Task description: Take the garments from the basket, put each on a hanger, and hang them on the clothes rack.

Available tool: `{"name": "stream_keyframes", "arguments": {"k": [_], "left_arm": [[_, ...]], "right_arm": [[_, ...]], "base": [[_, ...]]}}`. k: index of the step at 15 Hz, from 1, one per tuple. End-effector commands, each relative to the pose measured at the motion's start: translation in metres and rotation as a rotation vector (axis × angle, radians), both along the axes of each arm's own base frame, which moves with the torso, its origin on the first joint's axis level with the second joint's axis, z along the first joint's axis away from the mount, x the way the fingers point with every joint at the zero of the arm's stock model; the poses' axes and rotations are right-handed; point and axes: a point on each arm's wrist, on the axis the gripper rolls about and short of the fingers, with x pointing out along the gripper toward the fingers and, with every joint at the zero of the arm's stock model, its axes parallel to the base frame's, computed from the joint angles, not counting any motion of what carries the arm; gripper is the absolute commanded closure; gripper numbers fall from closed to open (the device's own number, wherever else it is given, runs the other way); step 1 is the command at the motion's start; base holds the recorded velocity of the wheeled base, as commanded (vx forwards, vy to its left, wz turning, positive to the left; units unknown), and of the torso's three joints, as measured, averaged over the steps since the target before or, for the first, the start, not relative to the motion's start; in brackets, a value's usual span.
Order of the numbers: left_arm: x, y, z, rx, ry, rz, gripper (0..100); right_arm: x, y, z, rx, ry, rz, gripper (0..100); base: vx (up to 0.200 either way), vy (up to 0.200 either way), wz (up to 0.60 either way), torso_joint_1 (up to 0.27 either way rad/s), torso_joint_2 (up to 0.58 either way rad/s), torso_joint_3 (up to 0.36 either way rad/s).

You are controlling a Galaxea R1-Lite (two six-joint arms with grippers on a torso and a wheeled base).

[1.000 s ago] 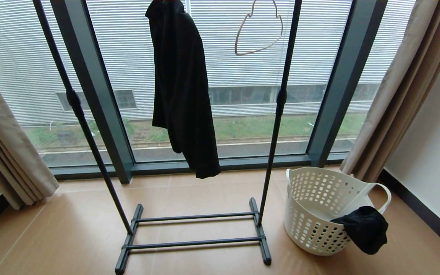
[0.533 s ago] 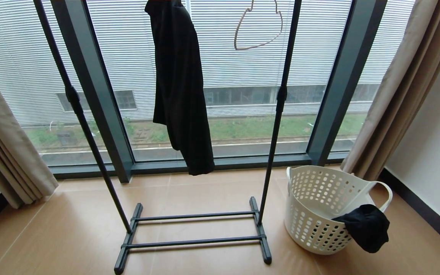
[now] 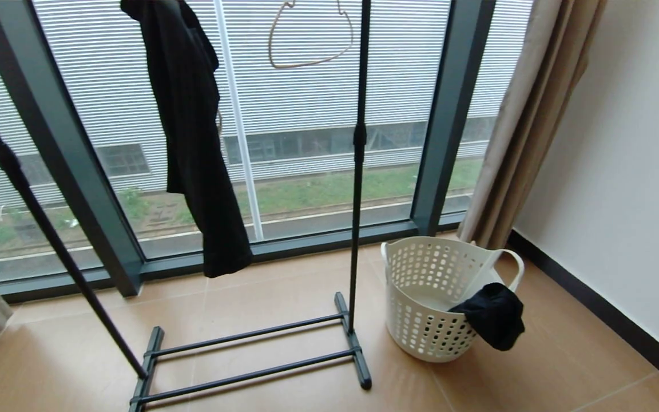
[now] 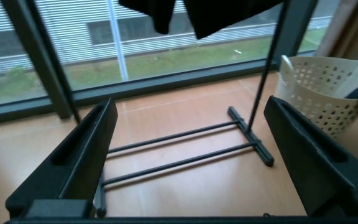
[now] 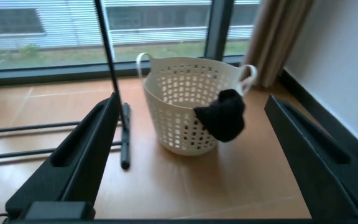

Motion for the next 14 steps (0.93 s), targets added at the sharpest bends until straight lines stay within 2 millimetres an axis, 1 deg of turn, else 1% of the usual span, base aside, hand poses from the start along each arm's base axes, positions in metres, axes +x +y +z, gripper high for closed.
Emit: {"name": "stream_keyframes", "arguments": {"k": [1,5,14], "left_arm": [[0.0001,0.0,0.0,0.0,0.001,0.0,0],[0.0001,0.0,0.0,0.001,0.001,-0.001,0],[0.0001,0.0,0.0,0.001,0.001,-0.001,0]], "right_arm": [[0.0001,0.0,0.0001,0.0,0.001,-0.001,0],[0.0001,0.0,0.0001,-0.001,0.002,0.001,0],[0.0,0.0001,0.0,-0.001,0.0,0.001,0]], "base": [[0.0,0.0,0.0,0.0,0.0,0.0],[0.0,0.0,0.0,0.0,0.0,0.0],[0.0,-0.2,0.0,0.001,0.0,0.002]]}}
